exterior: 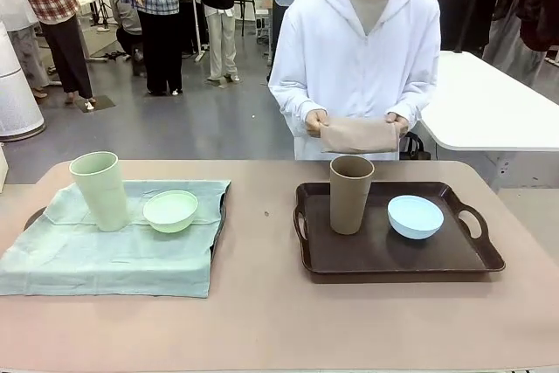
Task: Set up a tray with a mat and arrange the tableware.
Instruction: Pick up the Picnic Bowl and Reusable plastic cup from the Handle tray in front of the human's position and hold them in the air.
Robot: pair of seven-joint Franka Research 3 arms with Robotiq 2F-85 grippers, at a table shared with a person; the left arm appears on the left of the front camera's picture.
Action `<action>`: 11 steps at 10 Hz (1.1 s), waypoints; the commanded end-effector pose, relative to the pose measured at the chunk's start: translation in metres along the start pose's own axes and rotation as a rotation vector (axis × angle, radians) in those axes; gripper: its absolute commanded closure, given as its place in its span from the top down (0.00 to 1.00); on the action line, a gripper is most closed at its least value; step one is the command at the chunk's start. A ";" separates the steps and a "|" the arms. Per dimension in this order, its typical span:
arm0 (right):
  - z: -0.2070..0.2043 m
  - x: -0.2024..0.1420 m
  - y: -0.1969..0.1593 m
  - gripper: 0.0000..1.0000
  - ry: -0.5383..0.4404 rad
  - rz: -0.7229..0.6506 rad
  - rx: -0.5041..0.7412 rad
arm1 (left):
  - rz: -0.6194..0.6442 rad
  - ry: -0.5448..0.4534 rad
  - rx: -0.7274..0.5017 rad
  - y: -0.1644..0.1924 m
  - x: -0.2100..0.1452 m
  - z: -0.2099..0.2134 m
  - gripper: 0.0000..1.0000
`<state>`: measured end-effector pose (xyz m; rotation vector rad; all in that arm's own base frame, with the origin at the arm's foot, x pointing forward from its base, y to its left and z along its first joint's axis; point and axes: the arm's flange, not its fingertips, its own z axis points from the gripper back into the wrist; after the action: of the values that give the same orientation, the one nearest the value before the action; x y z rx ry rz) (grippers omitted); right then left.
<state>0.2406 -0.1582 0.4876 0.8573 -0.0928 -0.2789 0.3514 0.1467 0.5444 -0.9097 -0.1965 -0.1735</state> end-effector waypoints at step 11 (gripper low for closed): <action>0.042 -0.050 -0.055 0.78 -0.132 -0.019 0.208 | -0.274 -0.017 -0.141 0.064 -0.018 0.013 1.00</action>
<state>0.1759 -0.2069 0.4759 1.0346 -0.2304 -0.3472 0.3457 0.1971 0.4937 -1.0119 -0.2962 -0.3618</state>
